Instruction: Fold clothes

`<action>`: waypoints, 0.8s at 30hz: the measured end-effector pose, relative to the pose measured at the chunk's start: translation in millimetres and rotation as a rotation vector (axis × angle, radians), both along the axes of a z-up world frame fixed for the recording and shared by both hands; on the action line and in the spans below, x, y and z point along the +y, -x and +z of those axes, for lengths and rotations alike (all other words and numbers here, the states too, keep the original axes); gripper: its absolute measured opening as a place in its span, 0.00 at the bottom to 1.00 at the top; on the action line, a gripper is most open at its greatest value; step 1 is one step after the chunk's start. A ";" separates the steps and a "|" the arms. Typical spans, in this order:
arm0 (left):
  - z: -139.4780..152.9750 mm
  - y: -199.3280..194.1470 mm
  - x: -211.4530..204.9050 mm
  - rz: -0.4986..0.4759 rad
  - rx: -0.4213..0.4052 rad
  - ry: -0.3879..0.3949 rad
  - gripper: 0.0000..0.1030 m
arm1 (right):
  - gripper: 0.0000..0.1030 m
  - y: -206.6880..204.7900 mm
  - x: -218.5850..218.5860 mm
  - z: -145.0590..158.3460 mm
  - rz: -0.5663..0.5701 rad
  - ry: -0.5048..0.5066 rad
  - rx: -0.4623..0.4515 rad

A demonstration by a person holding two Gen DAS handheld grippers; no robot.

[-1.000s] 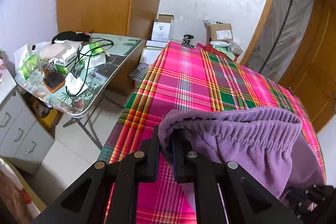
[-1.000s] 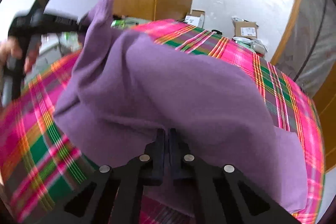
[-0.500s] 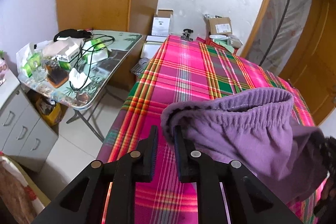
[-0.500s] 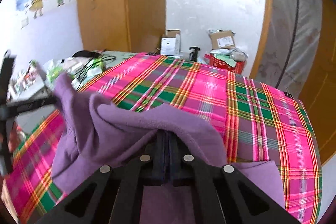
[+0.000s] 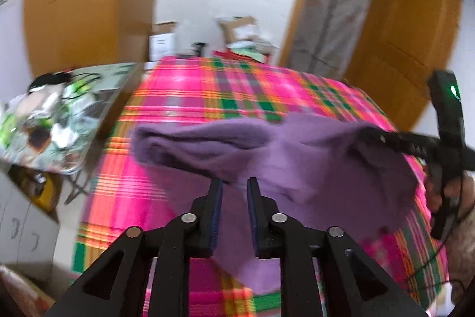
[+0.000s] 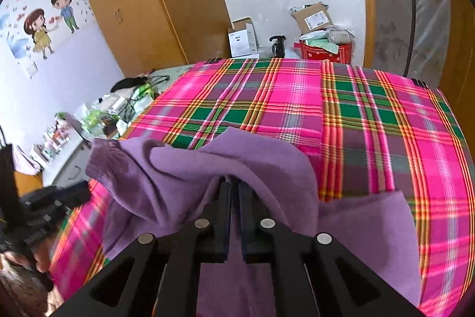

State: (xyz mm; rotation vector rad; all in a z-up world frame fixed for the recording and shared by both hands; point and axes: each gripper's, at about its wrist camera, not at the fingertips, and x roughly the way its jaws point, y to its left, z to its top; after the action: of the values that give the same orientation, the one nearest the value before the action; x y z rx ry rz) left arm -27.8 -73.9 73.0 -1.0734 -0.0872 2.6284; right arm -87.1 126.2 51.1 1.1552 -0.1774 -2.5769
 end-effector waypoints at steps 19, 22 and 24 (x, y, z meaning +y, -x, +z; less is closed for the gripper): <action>-29.5 -24.5 169.2 -0.407 -0.099 -0.001 0.40 | 0.28 -118.4 65.4 -26.4 -0.142 0.085 0.027; -37.4 -24.9 182.7 -0.428 -0.106 0.034 0.40 | 0.28 -118.9 68.2 -34.4 -0.147 0.099 0.007; -40.7 -20.9 188.3 -0.394 -0.107 0.063 0.40 | 0.28 -119.7 68.2 -37.8 -0.147 0.107 0.003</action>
State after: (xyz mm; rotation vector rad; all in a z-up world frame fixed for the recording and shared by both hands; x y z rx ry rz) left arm -6.9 114.5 32.3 -1.1215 0.1685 2.2352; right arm 32.6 194.4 13.3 1.1388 -0.4087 -2.6582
